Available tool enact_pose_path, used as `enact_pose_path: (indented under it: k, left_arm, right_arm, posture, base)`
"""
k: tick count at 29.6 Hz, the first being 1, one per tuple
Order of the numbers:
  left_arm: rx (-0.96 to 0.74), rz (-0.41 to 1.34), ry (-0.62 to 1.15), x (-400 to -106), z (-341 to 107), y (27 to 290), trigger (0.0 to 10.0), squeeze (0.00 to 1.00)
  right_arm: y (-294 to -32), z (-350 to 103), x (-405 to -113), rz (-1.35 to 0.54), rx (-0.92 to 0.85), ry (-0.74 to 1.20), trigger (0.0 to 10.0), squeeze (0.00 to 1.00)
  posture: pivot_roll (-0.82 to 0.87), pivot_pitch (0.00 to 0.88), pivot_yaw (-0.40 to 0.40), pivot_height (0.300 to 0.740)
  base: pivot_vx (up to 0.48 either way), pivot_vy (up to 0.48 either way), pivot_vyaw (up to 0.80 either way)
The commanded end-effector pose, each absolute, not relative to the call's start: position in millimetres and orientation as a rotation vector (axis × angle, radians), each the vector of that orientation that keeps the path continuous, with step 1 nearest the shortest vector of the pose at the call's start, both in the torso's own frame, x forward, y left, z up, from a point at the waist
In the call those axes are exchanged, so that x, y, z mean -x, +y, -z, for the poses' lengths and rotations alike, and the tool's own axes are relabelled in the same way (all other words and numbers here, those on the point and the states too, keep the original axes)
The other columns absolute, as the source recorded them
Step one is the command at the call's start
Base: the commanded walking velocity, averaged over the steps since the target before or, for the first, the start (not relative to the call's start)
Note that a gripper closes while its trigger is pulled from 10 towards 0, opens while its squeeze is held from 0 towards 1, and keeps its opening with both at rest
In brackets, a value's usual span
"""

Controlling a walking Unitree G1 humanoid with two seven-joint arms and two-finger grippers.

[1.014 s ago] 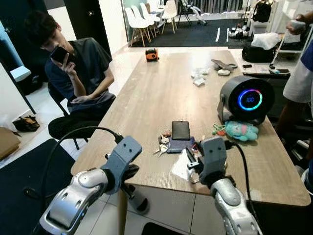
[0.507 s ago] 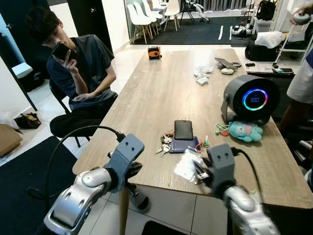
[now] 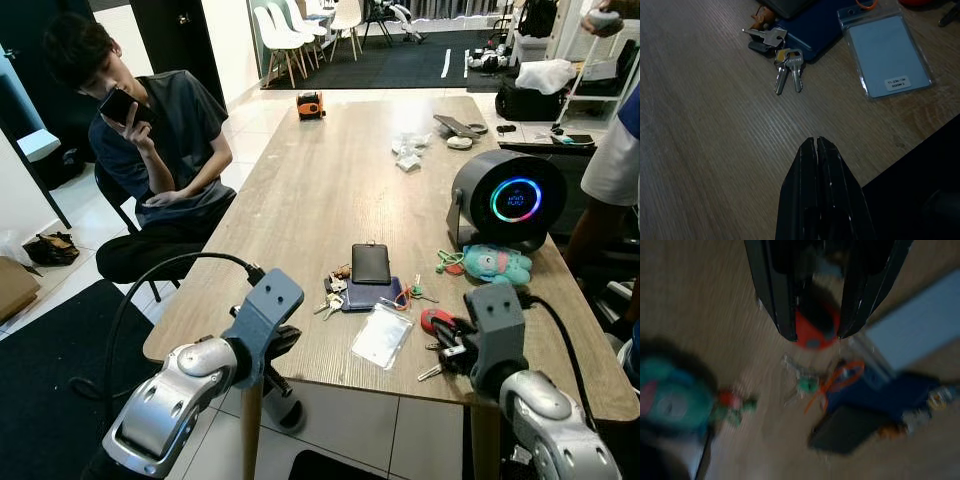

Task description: Hang keys on a hook

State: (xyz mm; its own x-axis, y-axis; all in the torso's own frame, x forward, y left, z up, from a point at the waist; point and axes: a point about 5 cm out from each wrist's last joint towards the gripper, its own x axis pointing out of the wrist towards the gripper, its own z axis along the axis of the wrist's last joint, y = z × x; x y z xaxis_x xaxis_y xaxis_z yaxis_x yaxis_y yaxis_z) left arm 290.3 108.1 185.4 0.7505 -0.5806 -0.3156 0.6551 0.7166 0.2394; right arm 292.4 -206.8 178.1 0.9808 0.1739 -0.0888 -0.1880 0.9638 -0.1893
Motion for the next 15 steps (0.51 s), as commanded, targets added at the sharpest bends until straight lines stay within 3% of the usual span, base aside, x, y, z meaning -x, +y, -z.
enact_pose_path:
  k: [1,8,15]
  left_arm:
    - [-0.347,0.693,0.246,-288.7,-177.4,107.2,10.0,0.0]
    - [-0.346,0.691,0.247,-287.7,-175.9,107.0,10.0,0.0]
    - [-0.346,0.703,0.246,-289.6,-175.4,104.0,10.0,0.0]
  right_arm:
    - [-205.1,-186.3,-287.1,-0.232,0.2,0.072,10.0,0.0]
    - [-208.7,-186.2,-266.4,-0.322,0.224,0.135,10.0,0.0]
    - [-236.0,-164.9,-251.8,-0.217,0.244,0.252,10.0,0.0]
  posture:
    - [0.0,0.133,0.116,0.74]
    - [0.0,0.138,0.111,0.74]
    - [-0.02,0.145,0.126,0.74]
  base:
    - [0.0,0.0,0.0]
    - [0.0,0.0,0.0]
    - [0.0,0.0,0.0]
